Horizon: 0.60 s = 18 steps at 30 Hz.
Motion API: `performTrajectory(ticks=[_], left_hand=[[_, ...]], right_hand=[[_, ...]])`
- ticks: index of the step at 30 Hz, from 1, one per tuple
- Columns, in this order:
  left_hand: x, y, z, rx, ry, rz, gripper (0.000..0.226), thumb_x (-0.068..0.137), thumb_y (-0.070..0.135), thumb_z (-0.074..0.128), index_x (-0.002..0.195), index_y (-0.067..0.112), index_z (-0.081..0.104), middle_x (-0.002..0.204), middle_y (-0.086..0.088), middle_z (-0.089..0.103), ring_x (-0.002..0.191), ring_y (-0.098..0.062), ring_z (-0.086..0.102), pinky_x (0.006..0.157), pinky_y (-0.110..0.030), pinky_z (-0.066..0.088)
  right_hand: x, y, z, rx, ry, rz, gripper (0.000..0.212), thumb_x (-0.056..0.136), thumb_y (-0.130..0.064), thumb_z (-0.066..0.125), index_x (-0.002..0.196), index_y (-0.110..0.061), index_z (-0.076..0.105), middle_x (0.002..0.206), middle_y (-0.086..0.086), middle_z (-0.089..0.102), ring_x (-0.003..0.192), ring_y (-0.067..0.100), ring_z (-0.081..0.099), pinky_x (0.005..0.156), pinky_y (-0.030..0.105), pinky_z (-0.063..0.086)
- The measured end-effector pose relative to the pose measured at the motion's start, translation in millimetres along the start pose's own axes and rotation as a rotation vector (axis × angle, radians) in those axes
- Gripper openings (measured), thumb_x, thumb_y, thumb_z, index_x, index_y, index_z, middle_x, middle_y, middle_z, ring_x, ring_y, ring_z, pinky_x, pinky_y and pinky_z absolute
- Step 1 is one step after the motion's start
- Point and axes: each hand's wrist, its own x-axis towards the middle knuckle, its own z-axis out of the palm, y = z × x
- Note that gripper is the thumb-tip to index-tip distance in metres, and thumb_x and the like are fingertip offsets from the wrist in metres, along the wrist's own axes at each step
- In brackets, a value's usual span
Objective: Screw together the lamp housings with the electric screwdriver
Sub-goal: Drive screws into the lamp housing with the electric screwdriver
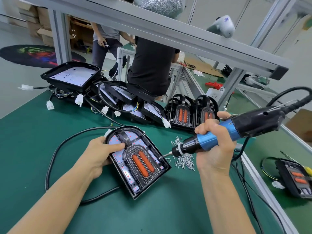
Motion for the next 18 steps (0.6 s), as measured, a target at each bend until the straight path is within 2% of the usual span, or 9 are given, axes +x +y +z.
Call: performTrajectory(ticks=[4,8,14,18], left_hand=[[-0.8,0.4,-0.9,-0.003,-0.001,0.007,0.019,0.078,-0.005,0.068,0.090,0.008,0.062,0.077,-0.008,0.069,0.057,-0.017,0.064,0.050,-0.025,0.051],[-1.4,1.6,0.2,-0.005,-0.001,0.004,0.019,0.077,-0.005,0.069,0.089,0.008,0.062,0.076,-0.008,0.070,0.054,-0.015,0.065,0.049,-0.025,0.052],[-3.0,2.9,1.5,0.000,0.003,0.016,0.020,0.077,-0.004,0.069,0.092,0.006,0.061,0.081,-0.010,0.069,0.063,-0.021,0.064,0.059,-0.031,0.051],[-4.4,4.2,2.9,0.006,0.006,0.021,0.019,0.077,-0.005,0.069,0.090,0.008,0.061,0.079,-0.009,0.069,0.057,-0.016,0.065,0.049,-0.026,0.053]], right_hand=[[-3.9,-2.3,-7.4,-0.031,-0.007,0.001,0.030,0.071,0.003,0.051,0.094,-0.017,0.052,0.054,-0.005,0.050,0.050,0.013,0.049,0.058,0.024,0.044],[-5.5,-2.9,-11.3,-0.042,-0.004,-0.001,0.030,0.072,0.004,0.051,0.093,-0.017,0.053,0.055,-0.004,0.050,0.050,0.014,0.049,0.058,0.026,0.044],[-6.8,-0.7,-11.3,-0.051,-0.025,0.013,0.030,0.073,0.004,0.052,0.091,-0.020,0.056,0.057,-0.004,0.051,0.050,0.014,0.049,0.056,0.026,0.045],[-7.3,0.6,-10.2,-0.070,-0.022,0.010,0.030,0.072,0.005,0.051,0.091,-0.018,0.054,0.056,-0.004,0.051,0.050,0.014,0.049,0.055,0.026,0.044]])
